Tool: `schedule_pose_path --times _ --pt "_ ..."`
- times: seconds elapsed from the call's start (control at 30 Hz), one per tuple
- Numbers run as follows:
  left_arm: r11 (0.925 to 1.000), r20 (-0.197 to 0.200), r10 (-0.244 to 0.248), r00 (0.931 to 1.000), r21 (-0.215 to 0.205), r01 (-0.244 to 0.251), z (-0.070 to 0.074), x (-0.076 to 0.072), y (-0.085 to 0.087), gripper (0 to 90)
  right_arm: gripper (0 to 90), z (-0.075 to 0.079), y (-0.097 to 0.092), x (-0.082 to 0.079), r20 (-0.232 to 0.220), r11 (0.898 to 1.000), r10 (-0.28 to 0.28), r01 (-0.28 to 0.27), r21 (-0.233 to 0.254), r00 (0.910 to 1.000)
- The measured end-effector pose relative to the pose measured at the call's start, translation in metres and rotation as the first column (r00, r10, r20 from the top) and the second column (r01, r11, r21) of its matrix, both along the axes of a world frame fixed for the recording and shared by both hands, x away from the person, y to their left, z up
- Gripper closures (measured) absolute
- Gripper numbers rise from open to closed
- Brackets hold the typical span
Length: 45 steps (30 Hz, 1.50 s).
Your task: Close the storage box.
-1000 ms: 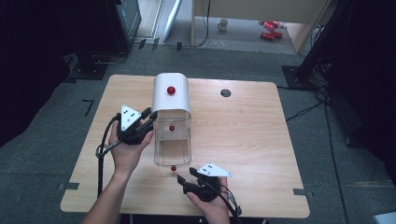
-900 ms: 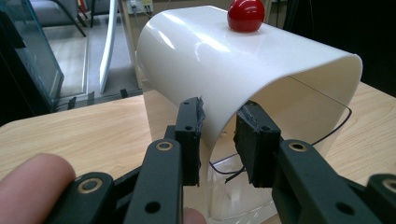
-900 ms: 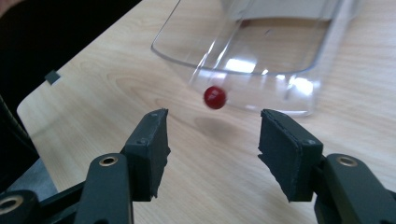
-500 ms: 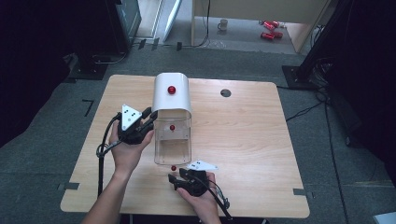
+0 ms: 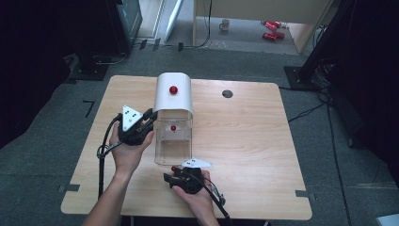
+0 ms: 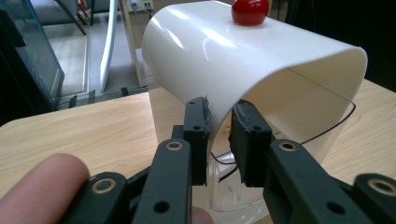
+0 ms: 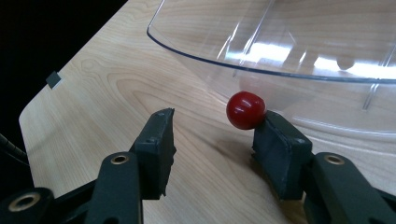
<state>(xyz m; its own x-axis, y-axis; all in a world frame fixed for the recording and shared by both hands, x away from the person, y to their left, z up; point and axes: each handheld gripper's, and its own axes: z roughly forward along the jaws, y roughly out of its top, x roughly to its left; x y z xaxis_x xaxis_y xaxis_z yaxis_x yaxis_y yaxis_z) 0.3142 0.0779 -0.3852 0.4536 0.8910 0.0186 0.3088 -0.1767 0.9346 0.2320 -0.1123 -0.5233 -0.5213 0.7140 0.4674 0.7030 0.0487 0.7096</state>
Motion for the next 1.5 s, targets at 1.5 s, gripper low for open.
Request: schedule_pose_path --times 1.5 --pt "0.9645 0.063 0.228 0.9717 0.122 -0.234 -0.014 0.004 -0.031 88.0 51.0 0.026 0.002 0.022 0.079 1.0 -0.024 0.025 -0.007 0.9966"
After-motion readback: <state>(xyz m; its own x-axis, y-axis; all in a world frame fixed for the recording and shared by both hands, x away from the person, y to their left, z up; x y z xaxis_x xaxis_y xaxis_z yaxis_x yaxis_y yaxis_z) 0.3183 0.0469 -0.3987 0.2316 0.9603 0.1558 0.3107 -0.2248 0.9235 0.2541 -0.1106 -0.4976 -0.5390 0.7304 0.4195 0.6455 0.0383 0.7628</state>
